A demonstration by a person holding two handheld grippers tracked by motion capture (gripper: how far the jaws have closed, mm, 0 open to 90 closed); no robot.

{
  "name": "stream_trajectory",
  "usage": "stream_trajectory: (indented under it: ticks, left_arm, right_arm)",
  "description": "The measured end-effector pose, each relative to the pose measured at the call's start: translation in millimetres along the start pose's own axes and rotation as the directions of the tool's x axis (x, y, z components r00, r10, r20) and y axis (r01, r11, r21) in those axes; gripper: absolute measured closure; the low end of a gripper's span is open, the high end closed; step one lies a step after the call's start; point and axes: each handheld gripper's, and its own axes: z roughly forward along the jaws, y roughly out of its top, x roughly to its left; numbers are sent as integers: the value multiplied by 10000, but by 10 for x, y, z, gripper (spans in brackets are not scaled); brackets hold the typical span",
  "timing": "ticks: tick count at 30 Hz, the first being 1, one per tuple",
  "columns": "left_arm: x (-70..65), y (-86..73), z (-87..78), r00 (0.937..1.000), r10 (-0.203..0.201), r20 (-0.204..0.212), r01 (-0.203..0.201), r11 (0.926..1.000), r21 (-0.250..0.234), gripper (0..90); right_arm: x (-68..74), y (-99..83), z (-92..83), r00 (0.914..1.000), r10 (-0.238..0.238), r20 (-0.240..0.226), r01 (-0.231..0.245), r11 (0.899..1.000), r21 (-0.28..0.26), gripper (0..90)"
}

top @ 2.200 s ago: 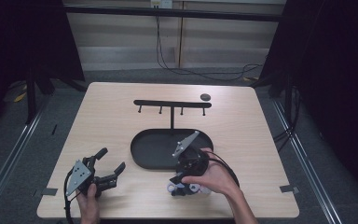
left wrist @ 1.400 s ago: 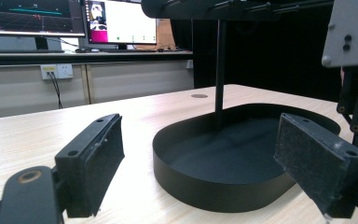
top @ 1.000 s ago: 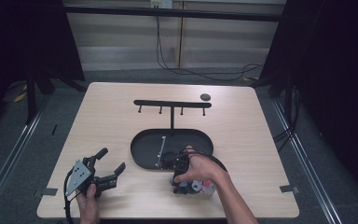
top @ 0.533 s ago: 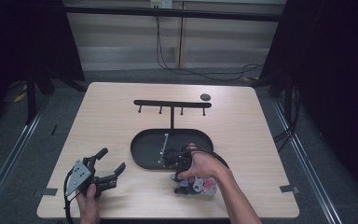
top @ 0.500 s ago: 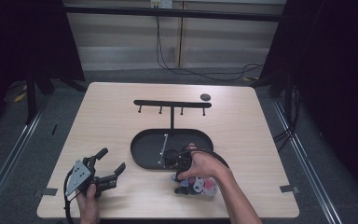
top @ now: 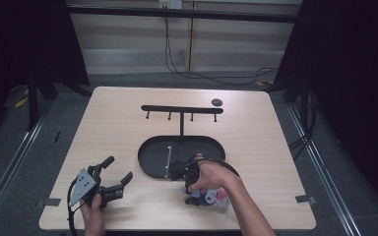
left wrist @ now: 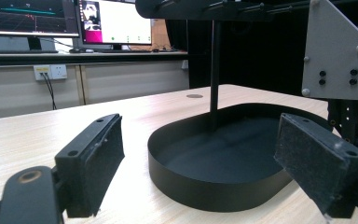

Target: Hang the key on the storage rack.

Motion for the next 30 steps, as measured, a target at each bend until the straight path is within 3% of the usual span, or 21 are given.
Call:
stream_trajectory:
  ticks: [4, 8, 30]
  left_arm:
    - [0, 0, 0, 10000, -2, 1, 2, 10000, -1, 152]
    - [1, 0, 0, 10000, 2, 3, -2, 10000, 0, 152]
    - [0, 0, -1, 10000, 14, 9, -14, 10000, 11, 152]
  right_arm:
    - [2, 36, -18, 9999, -50, 94, 48, 9997, 249, 869]
    - [-19, 36, -126, 10000, 27, 32, -27, 9998, -175, 870]
    - [-34, -220, -646, 9974, 493, 531, -456, 9966, -686, 870]
